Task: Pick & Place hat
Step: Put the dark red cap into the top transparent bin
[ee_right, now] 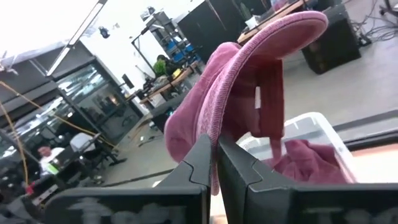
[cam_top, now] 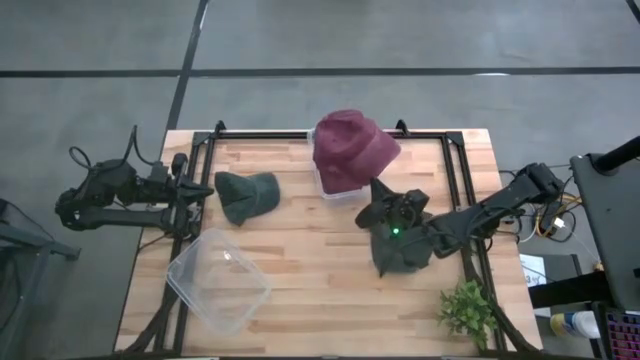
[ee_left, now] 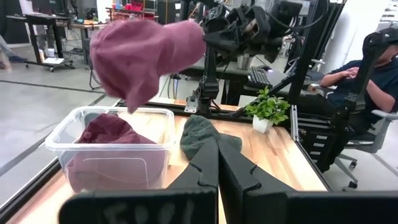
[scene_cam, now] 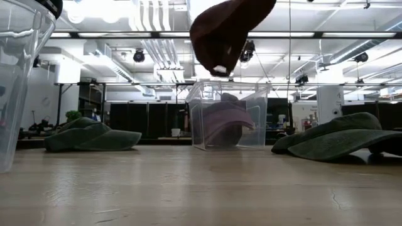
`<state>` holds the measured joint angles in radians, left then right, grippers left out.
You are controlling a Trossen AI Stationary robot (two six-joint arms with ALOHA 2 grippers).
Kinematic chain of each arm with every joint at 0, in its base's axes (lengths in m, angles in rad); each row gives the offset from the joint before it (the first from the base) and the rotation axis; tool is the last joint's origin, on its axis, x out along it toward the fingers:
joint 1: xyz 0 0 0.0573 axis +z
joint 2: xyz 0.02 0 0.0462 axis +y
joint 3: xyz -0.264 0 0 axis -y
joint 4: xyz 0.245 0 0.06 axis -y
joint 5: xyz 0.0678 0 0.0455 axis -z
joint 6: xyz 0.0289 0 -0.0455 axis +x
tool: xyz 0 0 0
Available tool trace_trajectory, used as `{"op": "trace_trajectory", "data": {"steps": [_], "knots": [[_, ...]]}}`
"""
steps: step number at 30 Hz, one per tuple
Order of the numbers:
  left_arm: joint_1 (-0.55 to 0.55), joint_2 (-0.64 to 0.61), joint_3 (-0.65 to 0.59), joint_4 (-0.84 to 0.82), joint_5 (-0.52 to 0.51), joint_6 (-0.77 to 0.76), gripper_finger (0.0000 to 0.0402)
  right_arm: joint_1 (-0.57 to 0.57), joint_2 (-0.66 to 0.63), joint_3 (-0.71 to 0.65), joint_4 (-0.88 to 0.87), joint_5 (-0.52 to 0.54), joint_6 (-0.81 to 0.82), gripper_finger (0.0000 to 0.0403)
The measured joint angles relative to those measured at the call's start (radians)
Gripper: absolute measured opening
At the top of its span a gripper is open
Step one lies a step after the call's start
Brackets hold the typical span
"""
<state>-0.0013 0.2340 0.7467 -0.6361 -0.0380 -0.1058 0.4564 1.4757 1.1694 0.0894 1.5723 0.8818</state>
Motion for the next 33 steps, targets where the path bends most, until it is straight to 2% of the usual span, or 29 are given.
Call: {"op": "trace_trajectory", "data": {"steps": [7,13,25,33], "knots": [[0.000,0.000,0.000,0.000,0.000,0.001,0.0000,-0.070,0.135,0.000,0.052,-0.002,0.108,0.0011],[0.000,0.000,0.000,0.000,0.000,-0.002,0.0000,-0.122,0.206,0.039,0.060,-0.002,0.113,0.0011],[0.000,0.000,0.000,0.000,0.000,-0.002,0.0000,-0.163,0.193,0.116,0.061,0.001,-0.113,0.0011],[0.000,0.000,0.000,0.000,-0.003,0.005,0.0000,-0.162,0.194,0.080,0.056,-0.002,-0.073,0.0011]]}}
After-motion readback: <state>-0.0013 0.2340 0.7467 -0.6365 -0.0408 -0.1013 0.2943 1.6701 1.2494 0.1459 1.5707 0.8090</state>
